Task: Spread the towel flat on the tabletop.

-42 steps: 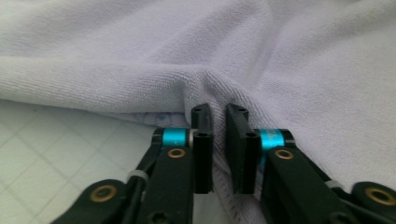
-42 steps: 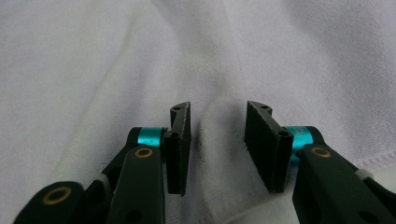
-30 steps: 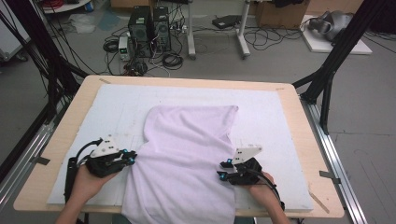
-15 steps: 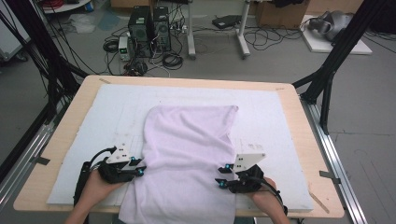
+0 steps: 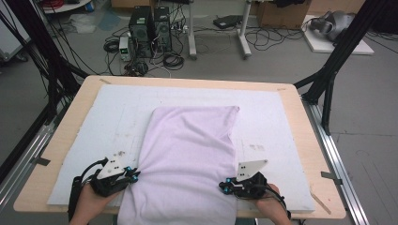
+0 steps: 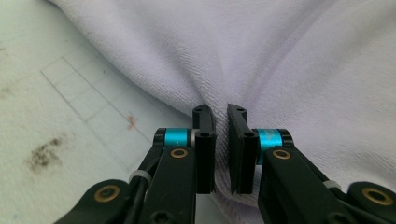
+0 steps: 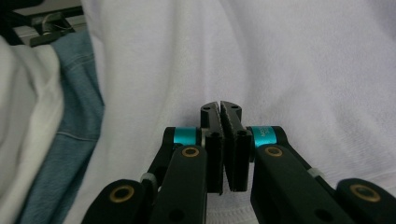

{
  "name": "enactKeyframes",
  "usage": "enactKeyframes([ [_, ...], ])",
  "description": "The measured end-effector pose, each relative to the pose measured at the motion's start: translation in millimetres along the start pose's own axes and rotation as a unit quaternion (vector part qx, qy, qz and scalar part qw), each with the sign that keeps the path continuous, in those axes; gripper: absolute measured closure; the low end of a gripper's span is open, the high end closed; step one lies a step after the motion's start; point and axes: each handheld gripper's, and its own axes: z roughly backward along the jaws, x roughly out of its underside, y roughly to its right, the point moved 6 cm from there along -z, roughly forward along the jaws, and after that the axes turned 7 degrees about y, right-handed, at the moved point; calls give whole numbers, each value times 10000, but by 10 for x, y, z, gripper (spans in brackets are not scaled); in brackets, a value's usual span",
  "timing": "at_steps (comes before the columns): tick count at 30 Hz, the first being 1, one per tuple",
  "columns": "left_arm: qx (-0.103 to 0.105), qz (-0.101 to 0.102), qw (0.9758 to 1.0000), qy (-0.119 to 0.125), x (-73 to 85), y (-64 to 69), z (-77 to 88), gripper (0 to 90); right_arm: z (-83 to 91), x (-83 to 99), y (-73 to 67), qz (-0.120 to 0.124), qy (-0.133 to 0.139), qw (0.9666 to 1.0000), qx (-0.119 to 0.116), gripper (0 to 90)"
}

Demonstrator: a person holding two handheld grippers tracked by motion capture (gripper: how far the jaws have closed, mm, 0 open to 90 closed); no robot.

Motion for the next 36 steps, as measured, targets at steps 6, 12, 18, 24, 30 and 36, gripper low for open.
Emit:
enactKeyframes([
  [6,414,-39,9991,85,-45,194,178,731,264,-109,-275,272,258,9983,-451,870],
  [12,243,-88,9994,248,-192,-16,-23,536,274,-221,32,86,302,9992,262,689],
  [18,268,-111,9995,-156,-152,-135,-435,569,-84,-113,343,-176,-143,9988,431,609],
  [24,230,-222,9994,-154,-130,-89,-424,862,-196,-6,322,-187,-157,9992,322,868],
  [30,345,-194,9992,34,-141,53,-195,869,-57,-38,166,-87,26,9998,199,879],
  [36,805,-239,9963,164,-148,304,108,852,234,-89,-205,56,350,9990,-261,863],
])
